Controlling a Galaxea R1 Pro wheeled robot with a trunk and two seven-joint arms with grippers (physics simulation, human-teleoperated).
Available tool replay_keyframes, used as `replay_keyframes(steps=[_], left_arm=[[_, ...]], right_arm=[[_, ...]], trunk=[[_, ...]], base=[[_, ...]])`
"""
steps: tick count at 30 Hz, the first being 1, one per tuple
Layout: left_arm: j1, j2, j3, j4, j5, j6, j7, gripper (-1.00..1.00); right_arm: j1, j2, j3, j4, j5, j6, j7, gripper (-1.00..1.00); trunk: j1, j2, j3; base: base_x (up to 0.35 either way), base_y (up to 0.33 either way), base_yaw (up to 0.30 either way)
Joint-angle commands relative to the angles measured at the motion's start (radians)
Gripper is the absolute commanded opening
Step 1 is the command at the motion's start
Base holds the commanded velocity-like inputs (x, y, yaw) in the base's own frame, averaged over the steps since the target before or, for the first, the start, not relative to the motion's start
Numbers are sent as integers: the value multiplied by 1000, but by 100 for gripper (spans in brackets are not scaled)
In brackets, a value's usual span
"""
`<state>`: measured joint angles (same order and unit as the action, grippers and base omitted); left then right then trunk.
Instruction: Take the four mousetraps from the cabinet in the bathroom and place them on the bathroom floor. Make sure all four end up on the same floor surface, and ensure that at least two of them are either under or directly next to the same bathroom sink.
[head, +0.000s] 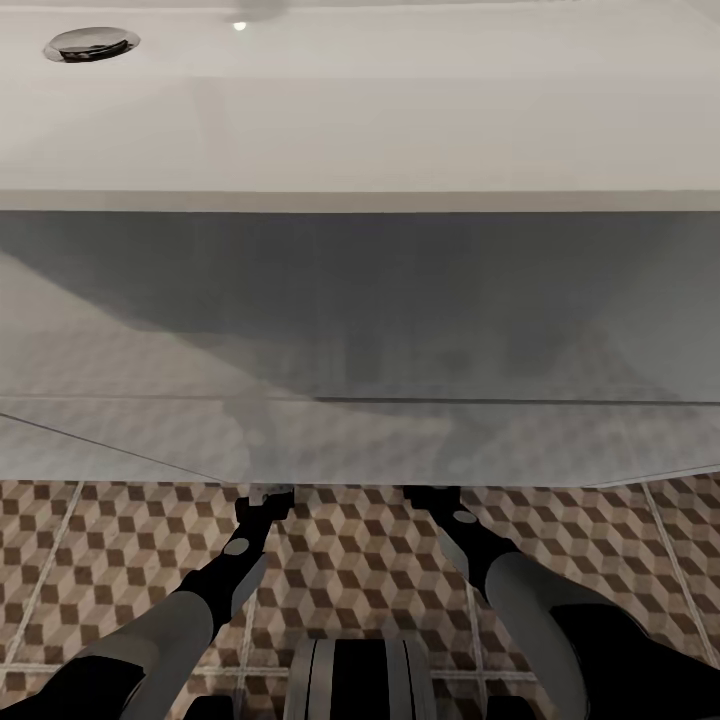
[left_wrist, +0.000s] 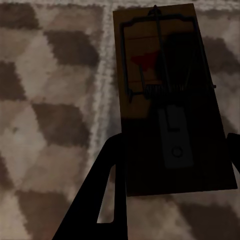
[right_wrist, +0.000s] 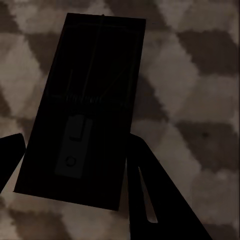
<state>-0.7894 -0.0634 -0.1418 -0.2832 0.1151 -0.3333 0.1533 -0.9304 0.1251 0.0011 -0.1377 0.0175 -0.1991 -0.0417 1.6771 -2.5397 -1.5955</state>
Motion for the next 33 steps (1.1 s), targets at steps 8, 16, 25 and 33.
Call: replay_keyframes(steps=[8,16,25,33], left_arm=[[-1,0,-9,1,9,-4,5,-100],[-1,0,-9,1,9,-4,5,-100],[-1,0,-9,1,9,-4,5,-100],[-1,0,-9,1,9,-4,5,-100]], right_arm=[[-1,-6,-4,1,-2,-3,0,-100],[-1,-9,-36,1,-2,-3,0,-100],[-1,-10,-44,1,-2,-3,0,-100],[-1,-9,-46,4,-2,-2,0,-100]], trunk=[[0,0,0],[0,0,0],[0,0,0],[0,0,0]], base=[[0,0,0],[0,0,0],[0,0,0],[0,0,0]])
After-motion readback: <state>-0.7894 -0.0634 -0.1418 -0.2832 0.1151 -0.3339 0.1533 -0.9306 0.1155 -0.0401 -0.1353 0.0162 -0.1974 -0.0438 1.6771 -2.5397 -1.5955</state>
